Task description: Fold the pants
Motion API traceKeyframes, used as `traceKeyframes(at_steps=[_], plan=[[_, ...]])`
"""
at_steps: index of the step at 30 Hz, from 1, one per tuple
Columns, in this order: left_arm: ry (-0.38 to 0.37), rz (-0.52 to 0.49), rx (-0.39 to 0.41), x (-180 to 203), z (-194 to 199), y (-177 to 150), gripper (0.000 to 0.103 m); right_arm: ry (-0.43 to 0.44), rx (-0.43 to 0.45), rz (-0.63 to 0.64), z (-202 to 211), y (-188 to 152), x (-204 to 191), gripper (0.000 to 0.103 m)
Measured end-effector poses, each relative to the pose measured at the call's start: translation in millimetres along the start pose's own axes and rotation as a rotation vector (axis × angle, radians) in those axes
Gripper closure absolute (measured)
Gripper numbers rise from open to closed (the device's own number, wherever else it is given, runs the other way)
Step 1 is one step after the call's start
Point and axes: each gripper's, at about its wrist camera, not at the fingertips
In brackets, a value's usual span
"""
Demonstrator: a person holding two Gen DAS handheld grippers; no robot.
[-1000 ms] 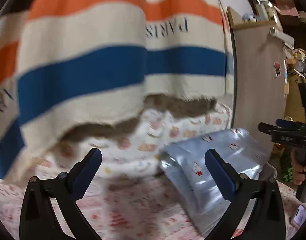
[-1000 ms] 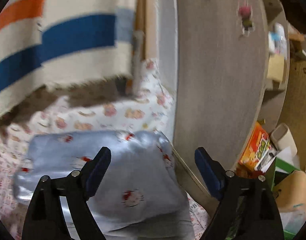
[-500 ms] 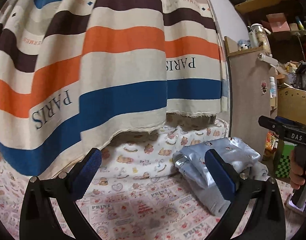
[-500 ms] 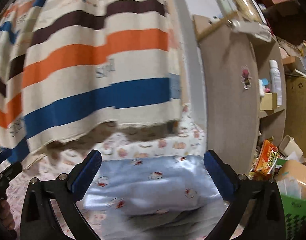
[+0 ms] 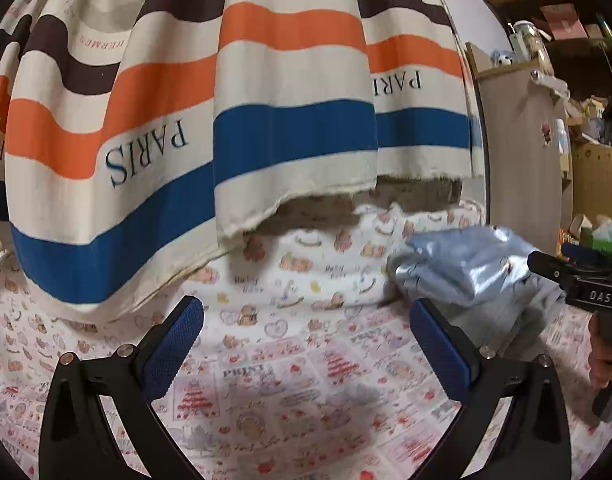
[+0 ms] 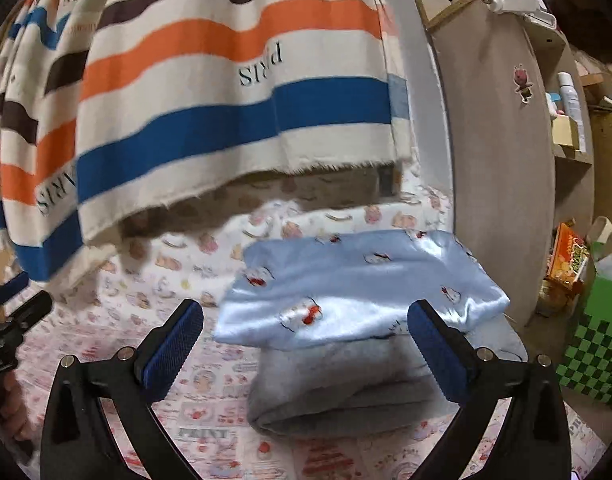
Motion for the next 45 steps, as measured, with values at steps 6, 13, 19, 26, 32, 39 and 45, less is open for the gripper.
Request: traceKeyframes(at_steps=[6, 13, 19, 26, 32, 39, 45], plan=[[0.003, 0.039, -0.046, -8, -10, -12, 0.001, 0.020, -0.026, 0.000, -10, -15, -2, 0.000], [0.029, 0.056, -0.085, -11, -18, -16, 0.001, 0.004, -0.052, 0.010, -16, -15, -3, 0.000], [0.091, 0.140, -0.092, -30, -21, -14, 0.001, 0.013, -0.058, 0.054, -17, -14, -11, 0.000], [0.085, 0.100, -0.089, -22, -20, -15, 0.001, 0.014, -0.031, 0.056, -12, -13, -11, 0.000], [0.088, 0.108, -0.097, -24, -21, -15, 0.001, 0.015, -0.031, 0.061, -11, -13, -12, 0.000], [0.080, 0.103, -0.103, -23, -21, -15, 0.001, 0.018, -0.031, 0.061, -11, -13, -12, 0.000], [0.082, 0.104, -0.104, -23, -21, -15, 0.001, 0.019, -0.033, 0.062, -12, -13, -13, 0.000]])
Point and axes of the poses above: each gripper's, at about its wrist camera, not at the fingertips, and z roughly against the way its jaws point, x to its right, y to its top, and after that the axes turned 13 degrees about z, right-handed
